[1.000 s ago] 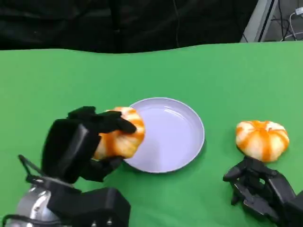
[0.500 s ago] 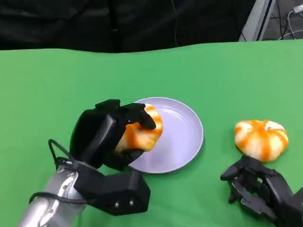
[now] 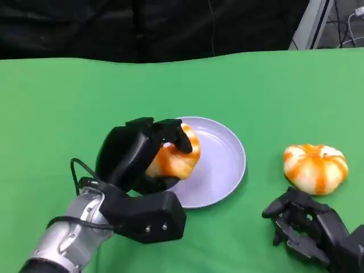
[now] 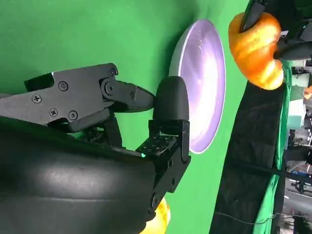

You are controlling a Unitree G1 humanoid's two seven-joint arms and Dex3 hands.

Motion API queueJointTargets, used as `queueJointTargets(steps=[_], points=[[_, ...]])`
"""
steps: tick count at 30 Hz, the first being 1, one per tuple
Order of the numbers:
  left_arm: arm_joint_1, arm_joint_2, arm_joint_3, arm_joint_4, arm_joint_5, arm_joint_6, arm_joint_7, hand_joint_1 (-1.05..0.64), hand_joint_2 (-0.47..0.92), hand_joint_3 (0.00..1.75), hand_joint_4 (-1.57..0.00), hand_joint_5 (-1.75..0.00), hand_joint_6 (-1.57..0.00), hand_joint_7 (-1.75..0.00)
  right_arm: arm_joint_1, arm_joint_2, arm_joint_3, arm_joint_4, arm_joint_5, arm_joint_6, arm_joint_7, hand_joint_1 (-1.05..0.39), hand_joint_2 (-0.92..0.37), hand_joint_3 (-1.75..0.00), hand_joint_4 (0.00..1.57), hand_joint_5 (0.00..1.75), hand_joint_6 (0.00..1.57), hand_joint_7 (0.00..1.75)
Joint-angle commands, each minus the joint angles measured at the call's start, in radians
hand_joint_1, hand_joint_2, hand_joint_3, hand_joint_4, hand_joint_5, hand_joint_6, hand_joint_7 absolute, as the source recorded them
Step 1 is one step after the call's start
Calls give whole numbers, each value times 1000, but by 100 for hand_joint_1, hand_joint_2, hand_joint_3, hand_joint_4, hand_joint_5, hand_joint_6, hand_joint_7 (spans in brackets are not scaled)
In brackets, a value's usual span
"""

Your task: Grasp the bread from the table and place it into the plate.

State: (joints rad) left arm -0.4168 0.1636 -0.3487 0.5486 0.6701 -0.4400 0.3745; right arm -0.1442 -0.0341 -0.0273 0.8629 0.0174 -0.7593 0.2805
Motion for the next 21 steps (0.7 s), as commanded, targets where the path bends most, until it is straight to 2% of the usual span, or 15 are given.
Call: queueJointTargets(steps=[1, 11, 21], points=[[-50, 2, -6, 53, -19, -22, -7, -8, 54, 90, -75, -175, -80, -141, 2, -9, -2, 10, 2, -10, -7, -25, -92, -50, 58, 175, 65, 124], [-120, -27, -31, 150, -28, -35, -20, -9, 56, 87, -74, -175, -79, -143, -2, -5, -5, 20, 9, -17, -2, -24, -92, -51, 58, 173, 65, 124], [-199, -58, -66, 302, -11, -71, 10, -8, 61, 74, -71, -175, -75, -144, 1, -1, -4, 13, 9, -16, -5, -25, -92, -51, 61, 171, 66, 123]])
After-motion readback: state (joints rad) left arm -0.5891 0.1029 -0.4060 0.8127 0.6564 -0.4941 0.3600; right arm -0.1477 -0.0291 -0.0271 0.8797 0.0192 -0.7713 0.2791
